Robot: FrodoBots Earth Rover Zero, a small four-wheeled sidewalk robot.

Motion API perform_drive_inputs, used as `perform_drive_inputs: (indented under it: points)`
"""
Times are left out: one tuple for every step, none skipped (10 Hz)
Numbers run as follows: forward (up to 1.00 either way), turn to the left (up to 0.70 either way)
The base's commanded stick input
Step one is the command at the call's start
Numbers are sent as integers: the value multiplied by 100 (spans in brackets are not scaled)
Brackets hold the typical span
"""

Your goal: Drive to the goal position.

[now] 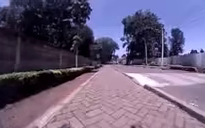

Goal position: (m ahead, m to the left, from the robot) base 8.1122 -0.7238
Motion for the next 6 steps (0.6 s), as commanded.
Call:
perform_drive_inputs:
  points:
    - [70, 0]
    - [70, 0]
    - [70, 0]
    - [70, 0]
    - [70, 0]
    - [70, 0]
